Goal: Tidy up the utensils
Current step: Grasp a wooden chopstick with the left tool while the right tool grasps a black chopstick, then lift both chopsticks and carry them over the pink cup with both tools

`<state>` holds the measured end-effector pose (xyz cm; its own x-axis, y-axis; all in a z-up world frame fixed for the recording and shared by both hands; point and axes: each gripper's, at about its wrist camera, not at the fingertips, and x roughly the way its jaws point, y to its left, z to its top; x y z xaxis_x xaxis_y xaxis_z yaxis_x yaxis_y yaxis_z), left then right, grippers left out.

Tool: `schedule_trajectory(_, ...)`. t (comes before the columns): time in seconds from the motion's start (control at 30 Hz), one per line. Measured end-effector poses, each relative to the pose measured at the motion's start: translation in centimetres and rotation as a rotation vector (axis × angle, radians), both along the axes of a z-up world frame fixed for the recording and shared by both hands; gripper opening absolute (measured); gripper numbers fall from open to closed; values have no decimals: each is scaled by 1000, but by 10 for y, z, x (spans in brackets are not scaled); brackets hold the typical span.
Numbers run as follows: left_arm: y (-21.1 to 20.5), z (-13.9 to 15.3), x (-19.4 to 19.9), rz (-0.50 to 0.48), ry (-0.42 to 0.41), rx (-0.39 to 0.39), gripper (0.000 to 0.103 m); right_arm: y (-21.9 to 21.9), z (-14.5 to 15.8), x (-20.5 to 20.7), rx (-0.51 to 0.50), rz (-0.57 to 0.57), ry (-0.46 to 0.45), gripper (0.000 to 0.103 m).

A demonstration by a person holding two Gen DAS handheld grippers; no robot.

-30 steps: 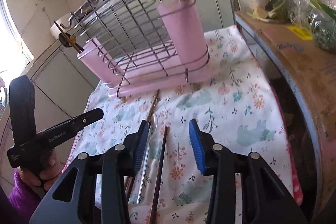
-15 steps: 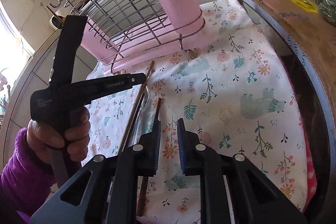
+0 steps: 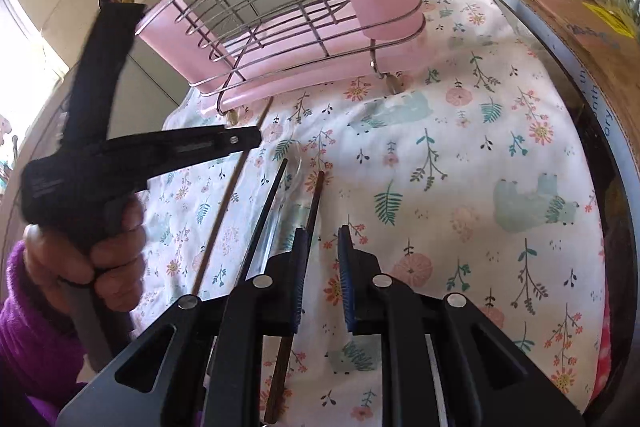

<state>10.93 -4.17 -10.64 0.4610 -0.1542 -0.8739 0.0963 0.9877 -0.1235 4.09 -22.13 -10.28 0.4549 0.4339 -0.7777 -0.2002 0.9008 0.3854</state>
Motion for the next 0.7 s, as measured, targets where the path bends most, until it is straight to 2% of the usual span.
schedule_trajectory(0.2,23,-4,-13,5,45,3,5,27,-9,22,-101,20,44,16)
schedule_trajectory(0.43,40,-14,-20,-28,141,0,6,52,-17,42,-185,49,99,16)
schedule_trajectory(0.6,27,-21,-13,-71,181,41,7,65,-19,46,-268,71,71,15)
schedule_trajectory(0.7,21,-21,-11,-91,189,68,7,66,-20,45,-273,62,55,11)
